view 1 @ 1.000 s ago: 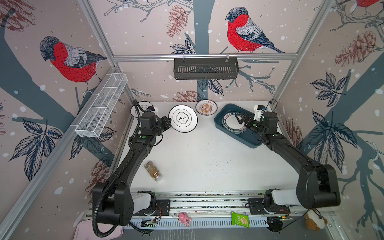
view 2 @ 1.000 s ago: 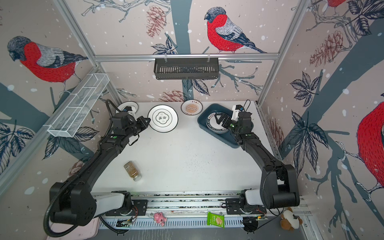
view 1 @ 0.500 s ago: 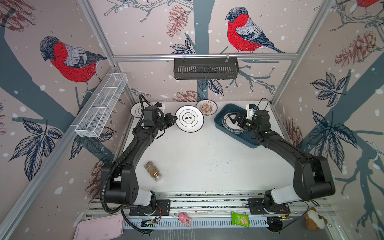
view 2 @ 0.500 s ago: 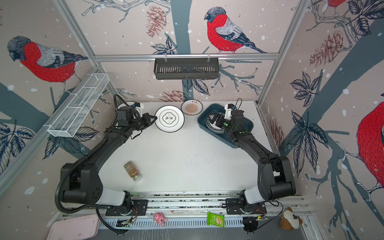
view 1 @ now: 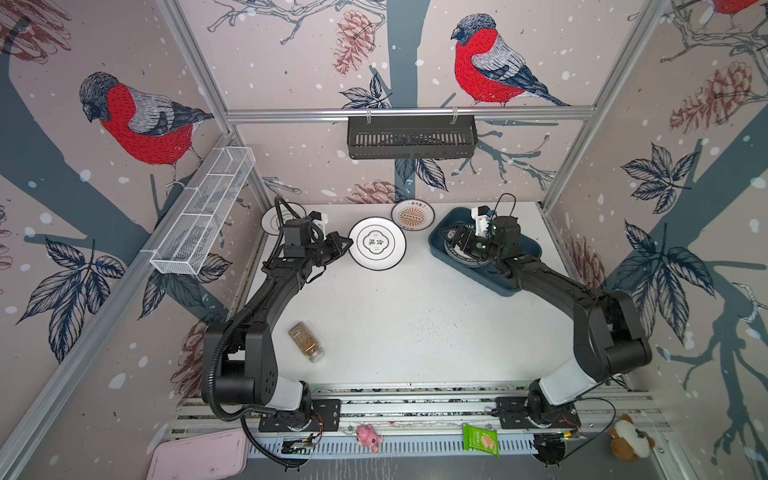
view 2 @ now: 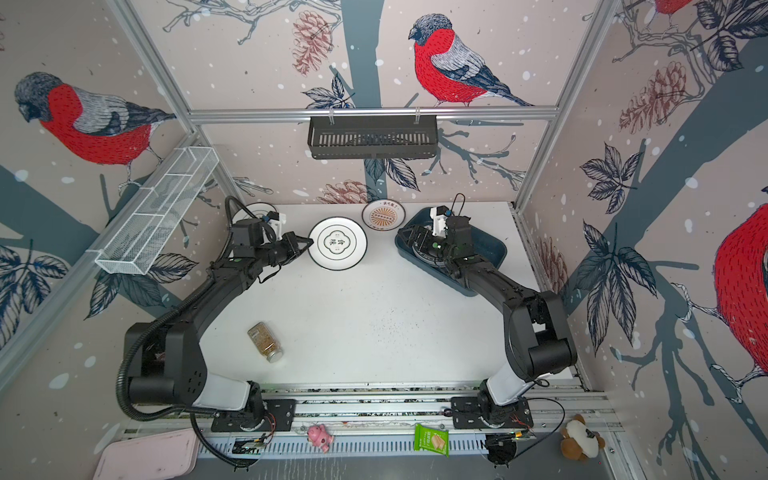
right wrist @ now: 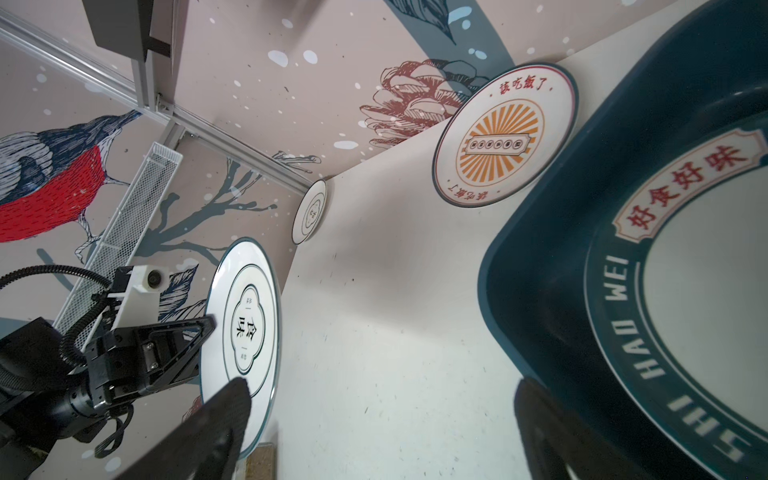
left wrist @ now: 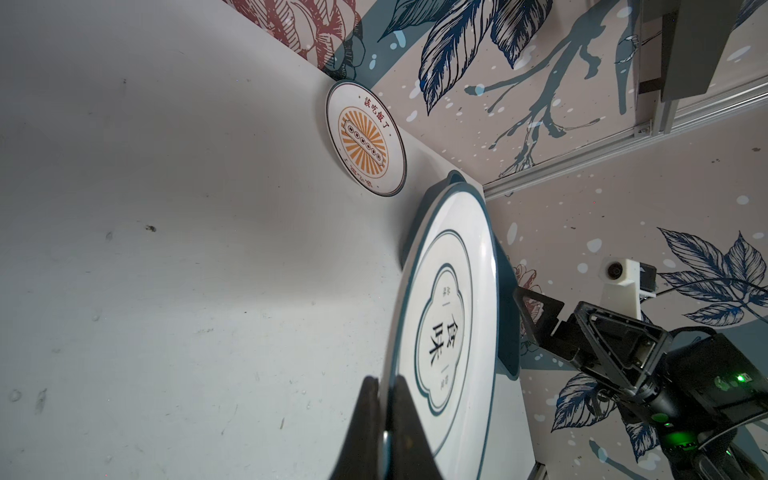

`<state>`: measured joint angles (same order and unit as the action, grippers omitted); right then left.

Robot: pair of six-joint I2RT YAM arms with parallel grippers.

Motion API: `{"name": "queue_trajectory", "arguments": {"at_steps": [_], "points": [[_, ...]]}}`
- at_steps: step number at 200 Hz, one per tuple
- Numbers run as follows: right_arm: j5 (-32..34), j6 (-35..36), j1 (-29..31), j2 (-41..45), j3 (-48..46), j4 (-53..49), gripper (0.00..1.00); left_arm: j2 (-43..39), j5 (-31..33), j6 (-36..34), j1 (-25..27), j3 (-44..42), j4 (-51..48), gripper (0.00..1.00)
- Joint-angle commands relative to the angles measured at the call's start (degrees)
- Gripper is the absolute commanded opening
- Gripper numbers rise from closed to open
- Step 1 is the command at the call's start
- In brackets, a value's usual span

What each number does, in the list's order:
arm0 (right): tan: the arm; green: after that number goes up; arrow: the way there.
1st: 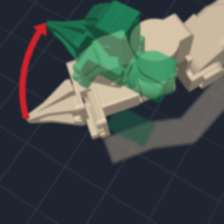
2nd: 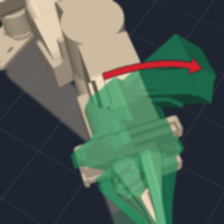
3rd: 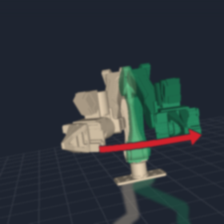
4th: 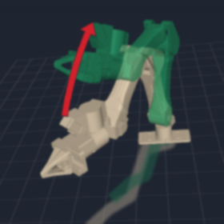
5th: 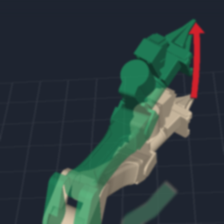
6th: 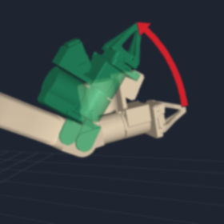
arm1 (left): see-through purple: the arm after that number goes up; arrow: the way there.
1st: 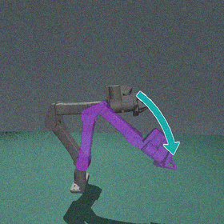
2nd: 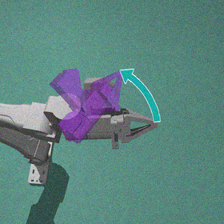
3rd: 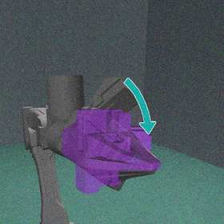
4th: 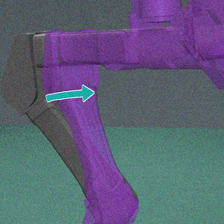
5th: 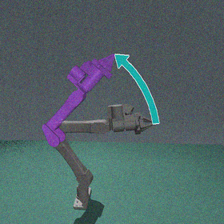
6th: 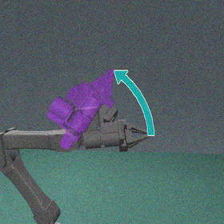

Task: Place the plates into the plastic bin on the countertop
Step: 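Hold the plate up with the left gripper while the right gripper approaches its rim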

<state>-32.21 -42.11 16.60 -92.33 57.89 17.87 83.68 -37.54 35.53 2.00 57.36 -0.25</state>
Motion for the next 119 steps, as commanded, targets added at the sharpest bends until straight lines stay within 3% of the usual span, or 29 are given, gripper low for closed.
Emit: {"name": "queue_trajectory", "arguments": {"at_steps": [1,61,119], "points": [[-3.9,1.9,1.3,-1.1,1.6,0.3,0.99,0.4,-3.3,-0.5,-0.1,0.1,2.7,0.0],[-5.6,4.6,6.5,-4.6,5.7,-1.6,1.0,-0.2,-5.0,-0.6,-0.2,0.2,2.4,0.0],[-6.2,7.0,9.4,-9.5,11.9,-7.4,0.8,0.3,-5.8,-0.3,-0.3,0.1,2.7,0.0]]}}
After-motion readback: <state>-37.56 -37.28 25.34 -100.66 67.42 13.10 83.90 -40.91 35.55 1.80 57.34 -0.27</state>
